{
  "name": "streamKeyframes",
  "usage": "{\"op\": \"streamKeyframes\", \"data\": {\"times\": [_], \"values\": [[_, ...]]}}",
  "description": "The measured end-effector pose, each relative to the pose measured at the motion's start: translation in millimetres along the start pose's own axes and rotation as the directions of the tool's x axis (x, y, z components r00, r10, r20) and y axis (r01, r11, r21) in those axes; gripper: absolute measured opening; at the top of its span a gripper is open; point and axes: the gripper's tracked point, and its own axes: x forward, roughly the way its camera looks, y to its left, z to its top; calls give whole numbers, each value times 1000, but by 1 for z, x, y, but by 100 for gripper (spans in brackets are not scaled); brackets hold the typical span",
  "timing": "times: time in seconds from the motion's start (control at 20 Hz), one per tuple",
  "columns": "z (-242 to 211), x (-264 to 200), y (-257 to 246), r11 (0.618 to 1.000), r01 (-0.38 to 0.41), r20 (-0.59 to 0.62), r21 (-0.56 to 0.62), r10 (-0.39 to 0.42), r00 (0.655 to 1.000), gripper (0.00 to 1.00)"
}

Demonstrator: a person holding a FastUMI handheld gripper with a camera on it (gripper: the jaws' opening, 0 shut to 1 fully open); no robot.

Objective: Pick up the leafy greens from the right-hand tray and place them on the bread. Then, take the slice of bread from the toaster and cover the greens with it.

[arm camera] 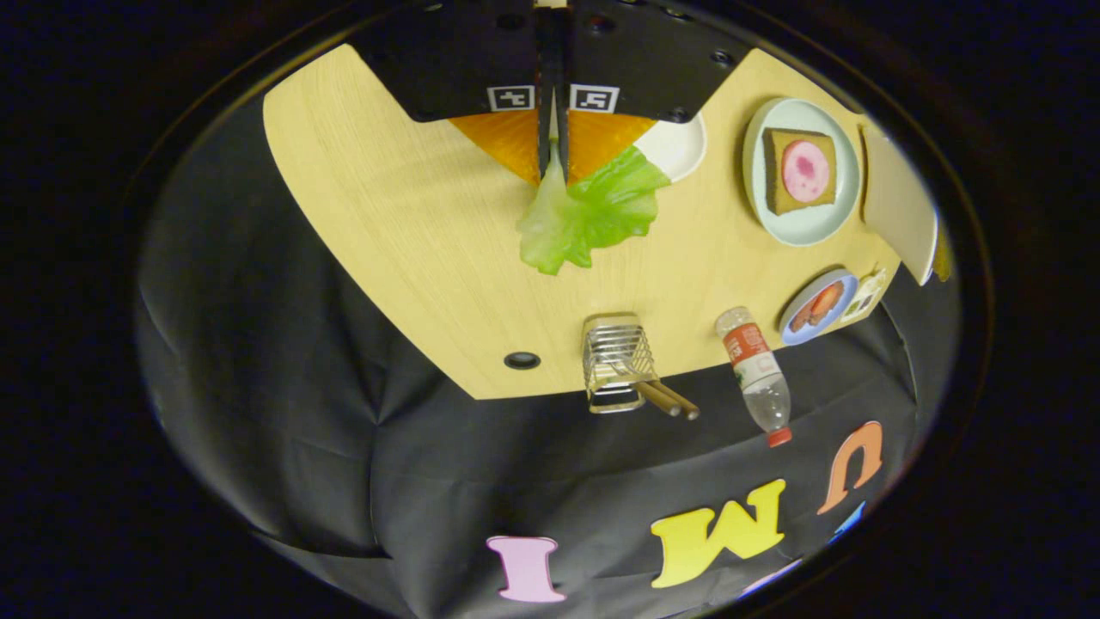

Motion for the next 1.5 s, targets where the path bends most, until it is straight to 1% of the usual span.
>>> {"op": "streamKeyframes", "data": {"times": [0.15, 0.4, 0.6, 0.75, 0.85, 1.0, 1.1, 1.25, 1.5], "values": [[14, -24, 16, 999, 1, 53, -42, 1, 999, 0], [35, -75, 63, 995, -44, 132, -89, 55, 990, 0], [38, -109, 124, 983, -122, 173, -138, 145, 974, 0], [30, -125, 178, 964, -190, 171, -187, 222, 960, 0], [20, -126, 211, 948, -234, 156, -216, 270, 950, 0], [-1, -118, 248, 932, -284, 107, -224, 313, 944, 0], [-17, -106, 265, 925, -312, 65, -219, 333, 941, 0], [-40, -83, 271, 926, -321, 1, -197, 328, 945, 0], [-62, -56, 246, 946, -285, -54, -156, 280, 959, 0]]}}
